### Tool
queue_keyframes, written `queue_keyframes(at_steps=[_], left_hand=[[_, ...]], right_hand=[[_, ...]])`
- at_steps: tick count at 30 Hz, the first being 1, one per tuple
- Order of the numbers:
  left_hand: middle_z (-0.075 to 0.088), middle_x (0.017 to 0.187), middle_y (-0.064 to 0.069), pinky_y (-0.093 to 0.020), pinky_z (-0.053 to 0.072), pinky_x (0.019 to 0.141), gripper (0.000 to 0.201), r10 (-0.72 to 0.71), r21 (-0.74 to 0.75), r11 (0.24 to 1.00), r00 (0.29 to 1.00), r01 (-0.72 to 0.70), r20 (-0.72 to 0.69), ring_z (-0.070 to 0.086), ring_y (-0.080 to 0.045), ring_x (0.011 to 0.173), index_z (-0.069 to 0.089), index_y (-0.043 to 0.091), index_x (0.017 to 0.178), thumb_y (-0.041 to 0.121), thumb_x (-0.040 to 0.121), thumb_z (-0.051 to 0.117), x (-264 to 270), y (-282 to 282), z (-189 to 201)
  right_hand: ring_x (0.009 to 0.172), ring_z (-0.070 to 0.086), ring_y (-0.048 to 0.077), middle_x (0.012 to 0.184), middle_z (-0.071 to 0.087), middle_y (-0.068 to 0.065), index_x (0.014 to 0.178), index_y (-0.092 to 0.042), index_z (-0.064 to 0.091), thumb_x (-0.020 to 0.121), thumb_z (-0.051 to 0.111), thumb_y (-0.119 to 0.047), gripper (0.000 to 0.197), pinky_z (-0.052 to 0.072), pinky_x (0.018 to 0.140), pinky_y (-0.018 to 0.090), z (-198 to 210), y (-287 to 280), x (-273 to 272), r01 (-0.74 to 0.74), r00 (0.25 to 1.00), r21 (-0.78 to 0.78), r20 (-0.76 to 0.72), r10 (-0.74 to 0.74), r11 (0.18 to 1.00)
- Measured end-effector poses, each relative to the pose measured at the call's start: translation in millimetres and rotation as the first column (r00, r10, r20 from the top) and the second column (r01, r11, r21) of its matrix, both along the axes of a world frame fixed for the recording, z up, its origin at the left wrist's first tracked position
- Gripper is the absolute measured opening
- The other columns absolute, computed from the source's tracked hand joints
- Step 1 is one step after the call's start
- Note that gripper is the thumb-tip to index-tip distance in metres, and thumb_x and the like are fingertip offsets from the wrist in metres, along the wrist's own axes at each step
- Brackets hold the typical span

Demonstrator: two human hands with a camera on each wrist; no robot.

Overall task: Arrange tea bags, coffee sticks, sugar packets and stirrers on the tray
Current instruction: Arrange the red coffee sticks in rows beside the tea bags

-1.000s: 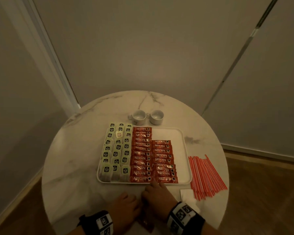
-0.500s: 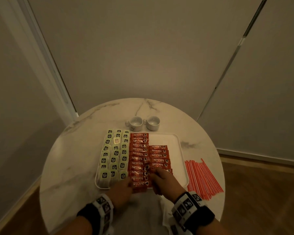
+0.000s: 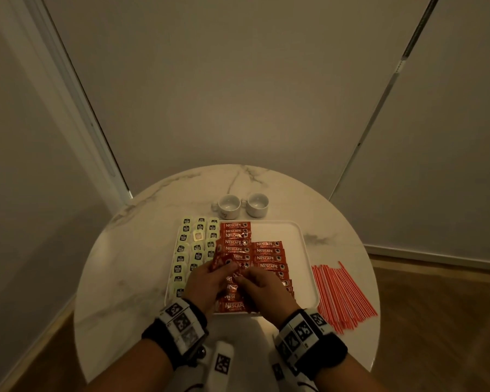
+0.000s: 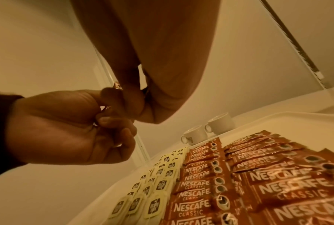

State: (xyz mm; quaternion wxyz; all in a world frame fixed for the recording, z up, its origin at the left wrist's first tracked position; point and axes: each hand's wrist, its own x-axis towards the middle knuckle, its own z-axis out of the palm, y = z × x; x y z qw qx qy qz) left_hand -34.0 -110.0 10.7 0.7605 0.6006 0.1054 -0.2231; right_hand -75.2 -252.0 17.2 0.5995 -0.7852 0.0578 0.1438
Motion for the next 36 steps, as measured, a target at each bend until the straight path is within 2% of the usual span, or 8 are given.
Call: queue_keyframes(at_steps=[3,7,11,15,18,27,32,36], left_hand=[[0.070,0.069,-0.005,-0.026,0.052,0.053,0.016,0.043,-0.071,0.996,0.999,-0.045,-0.021,0.065,-0.016,0.056,0.065,0.003,0.099,0.012,0.086,0.064,4.3,5.1,5.2],[0.063,0.093,-0.017,-0.050,0.050,0.086,0.029,0.114,-0.129,0.984,0.990,-0.124,-0.081,0.054,-0.030,0.082,0.066,0.002,0.094,0.022,0.074,0.071,9.4,11.9,1.6],[0.059,0.051,0.002,-0.022,0.050,0.046,0.014,0.066,-0.047,0.997,0.998,-0.065,0.019,0.055,-0.007,0.044,0.062,0.003,0.087,0.016,0.090,0.059,1.1,9.4,8.2],[0.075,0.089,-0.010,-0.040,0.058,0.078,0.033,-0.120,0.084,0.990,0.991,0.114,0.066,0.073,-0.022,0.081,0.071,0.007,0.096,0.035,0.079,0.069,-11.3,8.9,-0.6],[0.074,0.097,-0.010,-0.047,0.054,0.090,0.022,-0.095,0.105,0.990,0.995,0.091,0.031,0.071,-0.027,0.092,0.070,0.008,0.100,0.024,0.085,0.067,-11.9,11.5,-5.1],[0.066,0.056,0.014,-0.007,0.043,0.052,0.013,-0.431,0.410,0.843,0.894,0.349,0.123,0.059,0.006,0.050,0.067,0.018,0.074,0.018,0.086,0.067,1.9,11.1,2.0],[0.067,0.059,0.011,-0.012,0.046,0.060,0.012,-0.538,0.476,0.764,0.837,0.436,0.096,0.063,0.001,0.061,0.071,0.020,0.072,0.019,0.084,0.071,2.8,7.1,2.0],[0.073,0.072,0.011,-0.011,0.048,0.065,0.002,-0.571,0.475,0.738,0.819,0.479,0.061,0.069,-0.002,0.073,0.073,0.022,0.079,0.022,0.080,0.074,1.4,9.1,-0.9]], right_hand=[[0.065,0.064,0.011,0.083,0.070,0.005,0.092,-0.017,0.063,0.099,0.050,-0.025,0.016,0.052,0.059,0.026,4.8,3.0,-1.6,-0.055,0.998,0.002,0.009,0.055,0.998],[0.076,0.068,0.011,0.081,0.071,-0.004,0.089,-0.023,0.064,0.096,0.055,-0.023,0.012,0.054,0.065,0.027,3.8,8.4,-4.2,-0.081,0.997,0.077,0.022,0.079,0.994],[0.075,0.063,0.010,0.080,0.066,-0.004,0.086,-0.019,0.069,0.092,0.062,-0.018,0.009,0.053,0.074,0.025,-4.0,4.1,-3.0,0.014,0.999,0.088,0.038,-0.017,0.996],[0.063,0.061,0.012,0.080,0.066,0.001,0.090,-0.013,0.062,0.090,0.064,-0.015,0.003,0.053,0.059,0.026,-8.9,2.6,-4.8,0.092,0.996,0.127,0.003,-0.093,0.988],[0.070,0.066,0.020,0.085,0.068,0.007,0.097,-0.008,0.061,0.090,0.063,-0.010,0.007,0.060,0.071,0.037,-17.4,5.9,-9.6,0.027,0.998,0.149,-0.051,-0.020,0.989],[0.093,0.065,0.024,0.109,0.067,0.007,0.111,-0.018,0.063,0.083,0.061,-0.028,0.029,0.054,0.080,0.036,-7.1,-11.2,-1.5,0.091,0.994,0.283,-0.077,-0.072,0.955],[0.068,0.061,0.008,0.087,0.068,0.001,0.093,-0.016,0.067,0.093,0.058,-0.014,0.009,0.051,0.063,0.021,2.5,-18.2,10.6,0.008,1.000,0.042,0.003,-0.008,0.999],[0.067,0.062,0.017,0.077,0.068,0.004,0.088,-0.008,0.069,0.089,0.063,-0.010,0.007,0.052,0.064,0.026,1.8,-33.5,12.9,0.113,0.993,0.180,0.000,-0.115,0.977]])
